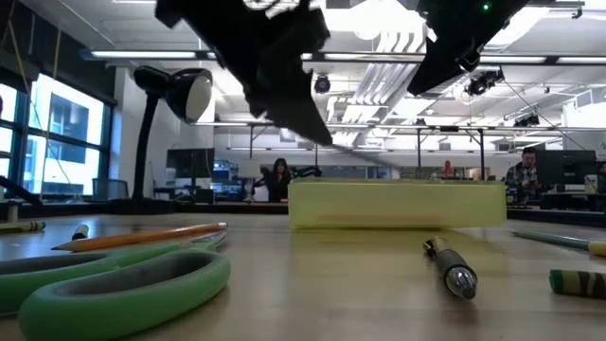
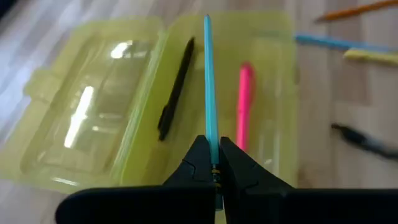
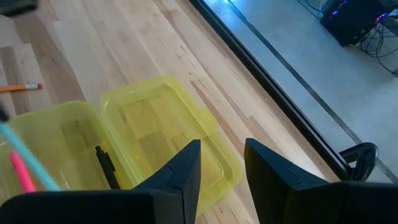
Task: Pick & place school supplies into a supply box
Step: Put the blue pencil into the yellow supply box, then put the orange pencil into the yellow supply box, then put the blue pencil into the yellow supply box
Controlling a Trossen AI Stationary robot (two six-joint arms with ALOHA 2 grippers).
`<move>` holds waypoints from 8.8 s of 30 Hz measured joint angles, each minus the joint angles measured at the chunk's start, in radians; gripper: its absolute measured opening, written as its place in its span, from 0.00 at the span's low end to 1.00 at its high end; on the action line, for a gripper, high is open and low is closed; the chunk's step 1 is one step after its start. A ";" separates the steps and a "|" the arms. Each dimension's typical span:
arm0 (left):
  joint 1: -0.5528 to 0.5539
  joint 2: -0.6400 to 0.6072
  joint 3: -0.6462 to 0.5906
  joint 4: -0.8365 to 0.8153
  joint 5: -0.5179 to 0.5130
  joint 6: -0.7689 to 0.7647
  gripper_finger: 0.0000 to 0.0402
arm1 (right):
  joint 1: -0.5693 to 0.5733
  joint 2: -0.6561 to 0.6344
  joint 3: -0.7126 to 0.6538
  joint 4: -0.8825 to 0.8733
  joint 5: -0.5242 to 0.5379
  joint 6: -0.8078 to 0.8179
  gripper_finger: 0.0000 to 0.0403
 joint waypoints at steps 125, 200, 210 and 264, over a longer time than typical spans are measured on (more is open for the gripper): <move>0.030 0.001 0.332 -0.950 -0.581 -0.086 0.36 | 0.581 0.459 -0.002 -0.227 -0.659 1.085 0.01; 0.029 -0.106 0.332 -1.106 -0.532 -0.188 0.36 | 0.135 0.407 0.297 -0.179 -0.641 0.185 0.28; 0.029 -0.105 0.332 -1.100 -0.494 -0.190 0.36 | 0.308 0.407 0.137 -0.218 -0.745 0.635 0.28; 0.029 -0.105 0.332 -1.069 -0.427 -0.187 0.36 | 0.359 0.407 -0.193 -0.101 -0.688 0.982 0.15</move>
